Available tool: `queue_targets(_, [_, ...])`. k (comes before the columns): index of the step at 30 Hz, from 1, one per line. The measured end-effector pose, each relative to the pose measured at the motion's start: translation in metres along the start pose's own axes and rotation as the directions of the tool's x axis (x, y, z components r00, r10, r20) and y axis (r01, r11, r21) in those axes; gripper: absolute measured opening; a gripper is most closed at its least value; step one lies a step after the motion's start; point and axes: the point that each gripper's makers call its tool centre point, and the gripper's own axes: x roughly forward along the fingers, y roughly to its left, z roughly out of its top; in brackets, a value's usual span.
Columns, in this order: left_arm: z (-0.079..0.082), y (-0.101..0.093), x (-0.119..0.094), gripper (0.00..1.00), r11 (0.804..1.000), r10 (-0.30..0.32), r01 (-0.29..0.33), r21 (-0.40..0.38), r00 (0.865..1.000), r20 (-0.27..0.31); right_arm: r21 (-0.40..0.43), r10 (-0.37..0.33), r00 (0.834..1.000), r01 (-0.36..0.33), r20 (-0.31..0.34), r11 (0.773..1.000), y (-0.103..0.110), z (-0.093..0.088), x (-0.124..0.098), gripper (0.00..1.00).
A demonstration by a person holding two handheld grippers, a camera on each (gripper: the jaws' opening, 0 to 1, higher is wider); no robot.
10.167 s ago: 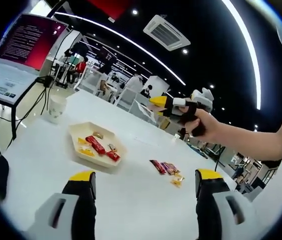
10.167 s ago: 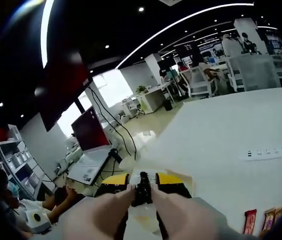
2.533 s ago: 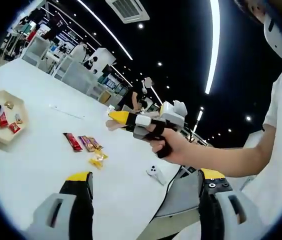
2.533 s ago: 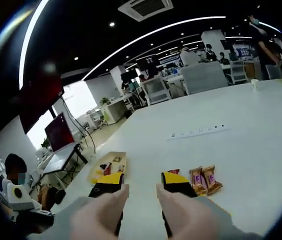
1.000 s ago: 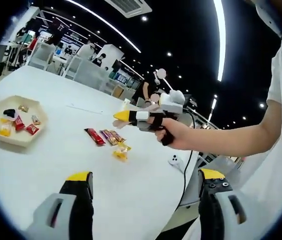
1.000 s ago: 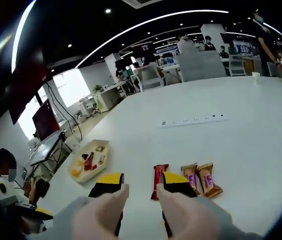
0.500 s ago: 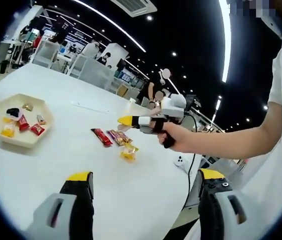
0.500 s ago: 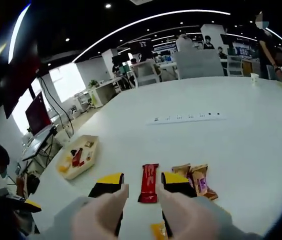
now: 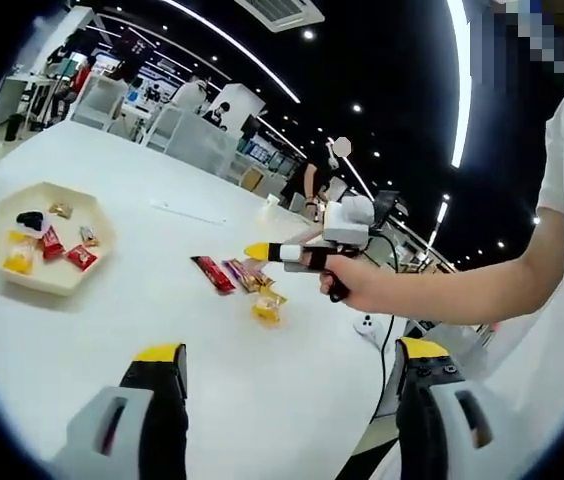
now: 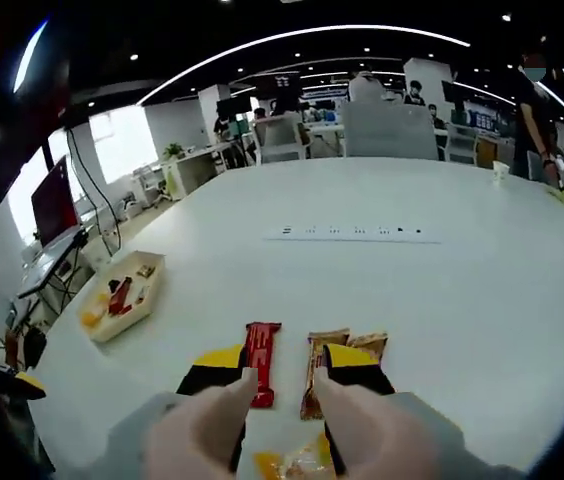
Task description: Place the target food into the container with the food tongs after gripping and lifting it, then release it inside without dropping or visibly crushing the food.
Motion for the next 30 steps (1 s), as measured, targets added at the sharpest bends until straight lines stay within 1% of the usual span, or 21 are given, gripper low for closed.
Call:
queue_targets(5, [0.002,0.004,0.002,0.86,1.000,0.005,-0.005,-0.008,1.000,0.004,-0.006,-0.033,0.999,0.033,-0.006,0.999,-0.008,0.000,0.002,0.29])
queue_targets(12, [0.000,0.007,0.003,0.85,1.000,0.012,-0.012,-0.016,1.000,0.000,-0.003,-0.091,0.996,0.091,-0.004,0.996,-0.035,0.002,0.001,0.29])
queue_targets(15, [0.000,0.007,0.003,0.85,1.000,0.015,-0.015,-0.018,1.000,0.001,-0.009,-0.106,0.994,0.106,-0.007,0.994,-0.042,0.001,-0.001,0.29])
queue_targets(21, [-0.001,0.007,0.005,0.85,0.999,0.022,-0.022,-0.023,1.000,0.001,-0.017,-0.118,0.993,0.118,-0.017,0.993,-0.050,-0.002,-0.001,0.29])
queue_targets(30, [-0.001,0.006,0.007,0.85,0.999,0.034,-0.034,-0.033,0.999,0.008,-0.030,-0.110,0.994,0.109,-0.026,0.994,-0.056,-0.003,0.005,0.29])
